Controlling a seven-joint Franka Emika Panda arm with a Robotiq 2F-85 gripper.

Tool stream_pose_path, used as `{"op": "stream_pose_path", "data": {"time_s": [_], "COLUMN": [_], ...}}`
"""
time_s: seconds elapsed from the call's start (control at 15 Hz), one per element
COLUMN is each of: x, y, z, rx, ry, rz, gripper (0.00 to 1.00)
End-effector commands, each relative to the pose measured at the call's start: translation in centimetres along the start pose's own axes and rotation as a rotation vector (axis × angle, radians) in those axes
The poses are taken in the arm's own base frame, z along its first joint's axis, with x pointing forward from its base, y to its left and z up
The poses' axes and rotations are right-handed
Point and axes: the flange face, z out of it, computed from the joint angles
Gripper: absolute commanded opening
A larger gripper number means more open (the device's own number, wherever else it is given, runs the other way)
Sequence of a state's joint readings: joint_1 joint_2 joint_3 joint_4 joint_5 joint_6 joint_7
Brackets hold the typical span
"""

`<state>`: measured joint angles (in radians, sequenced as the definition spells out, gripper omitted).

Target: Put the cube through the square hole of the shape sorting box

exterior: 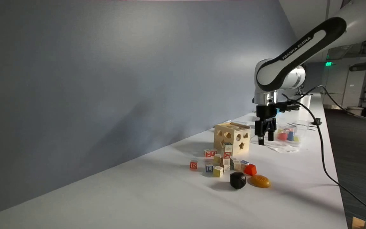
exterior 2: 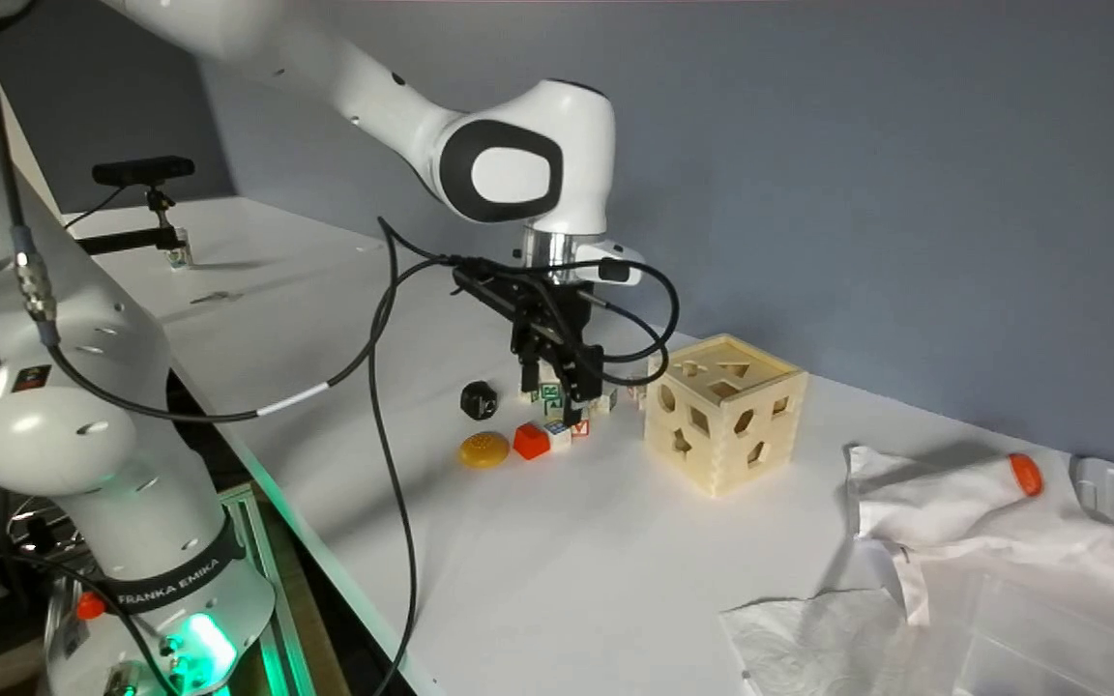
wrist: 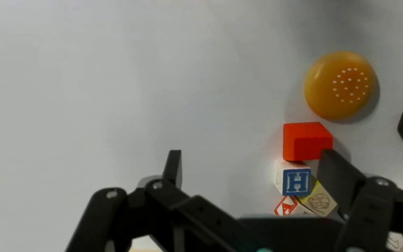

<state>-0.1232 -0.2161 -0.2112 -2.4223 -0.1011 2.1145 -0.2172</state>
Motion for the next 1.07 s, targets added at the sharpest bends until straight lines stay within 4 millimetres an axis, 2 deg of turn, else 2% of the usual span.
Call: {"op": "stream_pose_path", "data": {"time_s": [0.0, 0.47, 1.0], "x": [-0.3, -1.1, 0.5], "y": [-0.9, -2.6, -4.7], "z": [2.1, 5.3, 7.4], "rx": [0.037, 0.040, 0.012], "ry": [0.044, 0.013, 0.142], "rz": [0.030, -0.015, -0.047], "gripper": [1.00, 1.00, 1.00]}}
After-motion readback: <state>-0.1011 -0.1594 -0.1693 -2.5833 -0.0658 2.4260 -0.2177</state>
